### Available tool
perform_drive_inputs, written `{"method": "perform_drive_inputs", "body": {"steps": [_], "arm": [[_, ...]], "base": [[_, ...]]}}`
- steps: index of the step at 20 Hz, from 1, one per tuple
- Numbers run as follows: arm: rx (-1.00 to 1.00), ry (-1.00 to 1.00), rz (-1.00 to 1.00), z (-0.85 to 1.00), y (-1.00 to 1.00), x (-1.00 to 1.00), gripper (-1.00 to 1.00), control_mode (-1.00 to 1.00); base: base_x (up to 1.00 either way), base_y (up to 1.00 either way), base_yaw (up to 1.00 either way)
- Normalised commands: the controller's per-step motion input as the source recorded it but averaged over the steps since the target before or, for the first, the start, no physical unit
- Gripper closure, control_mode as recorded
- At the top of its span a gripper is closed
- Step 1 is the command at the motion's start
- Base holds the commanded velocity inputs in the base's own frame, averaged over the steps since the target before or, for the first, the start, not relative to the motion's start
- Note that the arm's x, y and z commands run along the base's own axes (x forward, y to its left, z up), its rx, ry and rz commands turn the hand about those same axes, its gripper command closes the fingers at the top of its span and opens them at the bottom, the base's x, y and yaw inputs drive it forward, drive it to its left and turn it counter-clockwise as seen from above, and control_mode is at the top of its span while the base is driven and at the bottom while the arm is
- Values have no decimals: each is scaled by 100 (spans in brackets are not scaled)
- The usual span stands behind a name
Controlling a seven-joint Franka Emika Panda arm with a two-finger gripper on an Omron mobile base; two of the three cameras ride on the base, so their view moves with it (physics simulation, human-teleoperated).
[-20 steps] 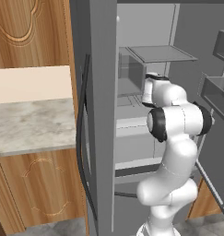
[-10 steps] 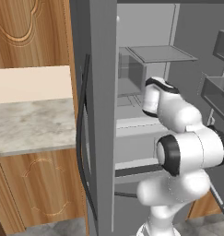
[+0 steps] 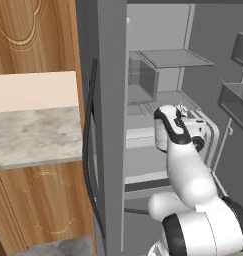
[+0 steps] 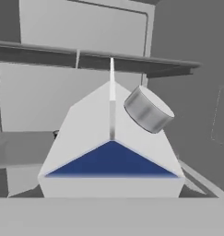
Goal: Take out the milk from the fridge and place it on the tray on the counter. Then take the sugar cube near the tray and place it in the tray.
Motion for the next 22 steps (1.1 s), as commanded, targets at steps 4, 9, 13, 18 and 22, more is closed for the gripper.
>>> {"method": "perform_drive_inputs", "body": {"steps": [4, 9, 13, 18, 22], "arm": [[0, 0, 0, 100, 1, -92, 100, -100], [0, 0, 0, 100, 0, -84, 100, -100], [0, 0, 0, 100, 4, -77, 100, -100], [0, 4, 0, 100, 0, -80, 100, -100], [-1, 25, 1, 100, -1, -83, 100, -100]], "base": [[0, 0, 0], [0, 0, 0], [0, 0, 0], [0, 0, 0], [0, 0, 0]]}}
